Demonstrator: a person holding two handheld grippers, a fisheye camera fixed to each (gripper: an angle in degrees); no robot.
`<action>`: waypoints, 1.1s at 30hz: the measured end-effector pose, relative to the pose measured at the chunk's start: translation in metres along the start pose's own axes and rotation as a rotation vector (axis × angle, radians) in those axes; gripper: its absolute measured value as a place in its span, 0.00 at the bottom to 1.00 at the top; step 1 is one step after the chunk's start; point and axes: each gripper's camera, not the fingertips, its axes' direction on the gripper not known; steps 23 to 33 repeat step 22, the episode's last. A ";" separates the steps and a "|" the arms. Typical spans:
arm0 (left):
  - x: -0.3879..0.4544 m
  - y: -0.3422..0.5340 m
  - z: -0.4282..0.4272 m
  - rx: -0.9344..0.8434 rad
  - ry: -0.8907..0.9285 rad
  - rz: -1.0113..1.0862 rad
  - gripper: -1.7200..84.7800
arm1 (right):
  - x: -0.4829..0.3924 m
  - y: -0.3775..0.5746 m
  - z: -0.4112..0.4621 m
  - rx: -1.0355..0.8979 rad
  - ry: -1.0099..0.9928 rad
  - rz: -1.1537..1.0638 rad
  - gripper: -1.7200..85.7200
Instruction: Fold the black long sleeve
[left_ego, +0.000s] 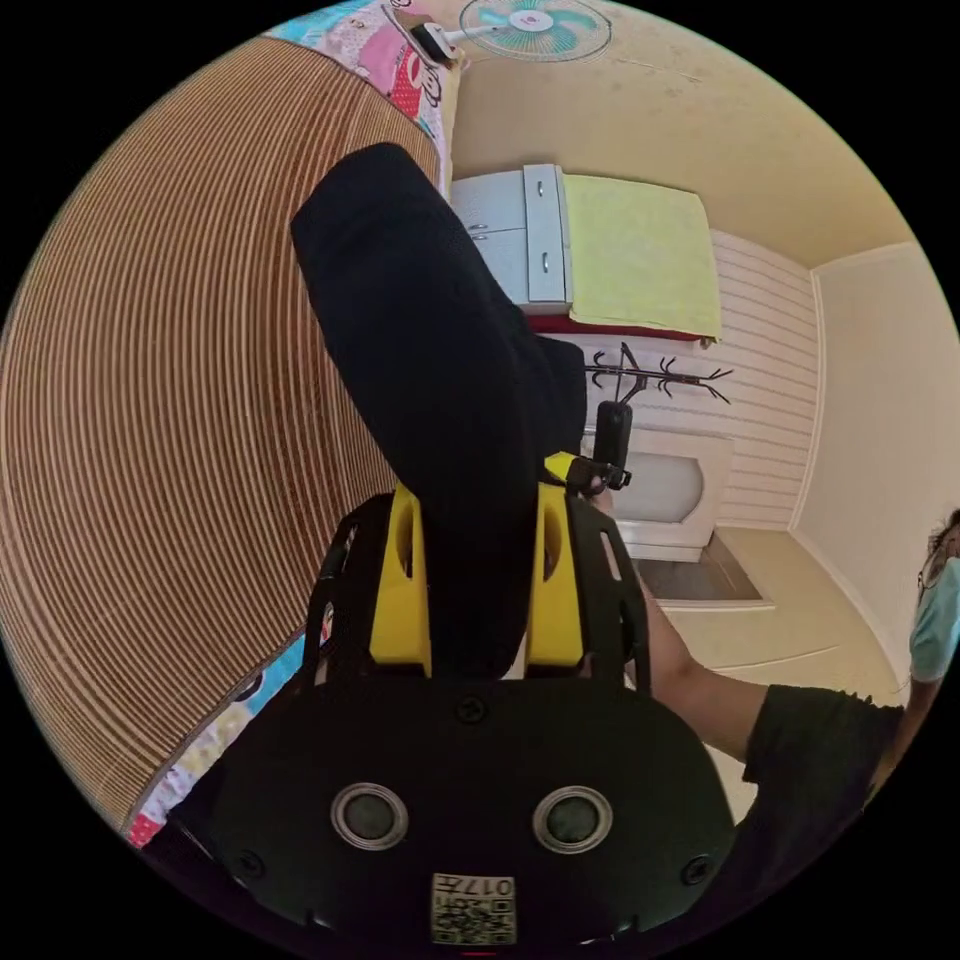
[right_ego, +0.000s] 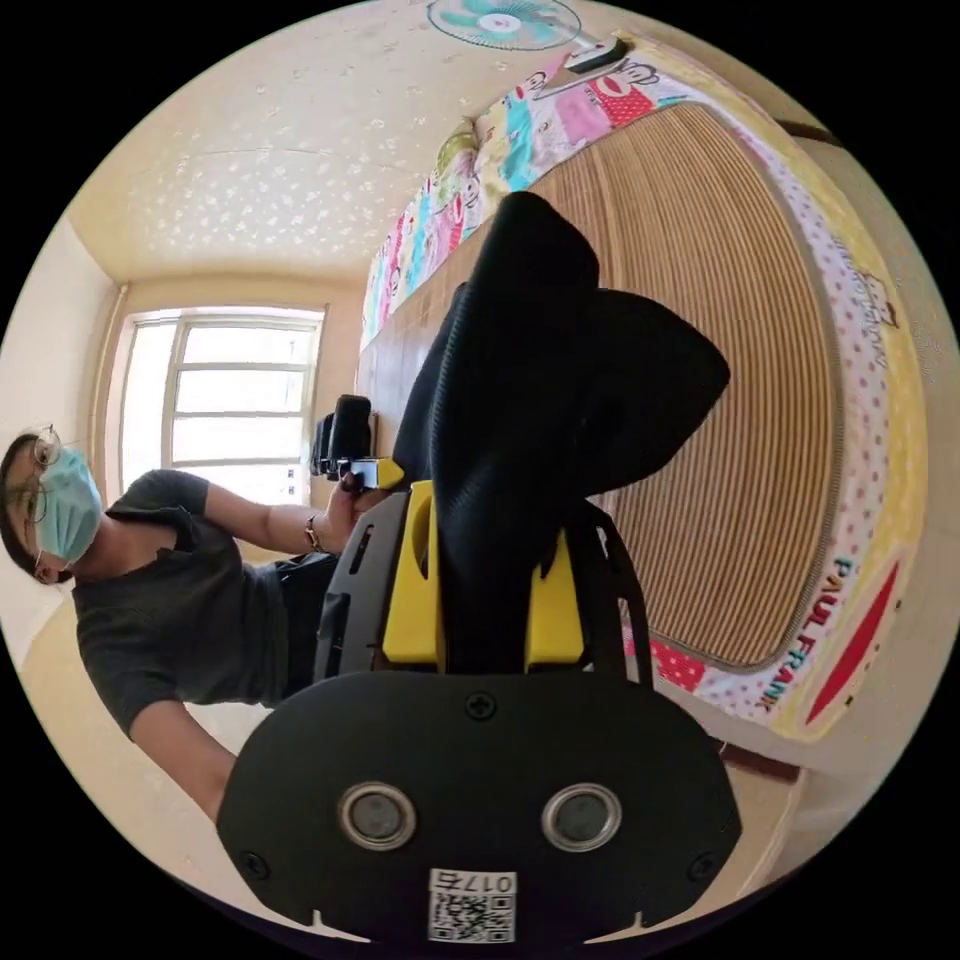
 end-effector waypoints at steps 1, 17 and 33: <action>0.009 -0.020 0.038 -0.034 -0.011 -0.010 0.20 | 0.020 0.003 -0.025 -0.017 0.076 0.106 0.18; -0.089 0.085 -0.360 -0.305 -1.158 -0.735 0.09 | 0.102 0.411 0.215 0.050 -0.018 1.390 0.03; 0.023 0.236 -0.555 -0.027 -1.233 -1.138 0.08 | 0.031 0.473 0.345 -0.122 -0.232 1.596 0.02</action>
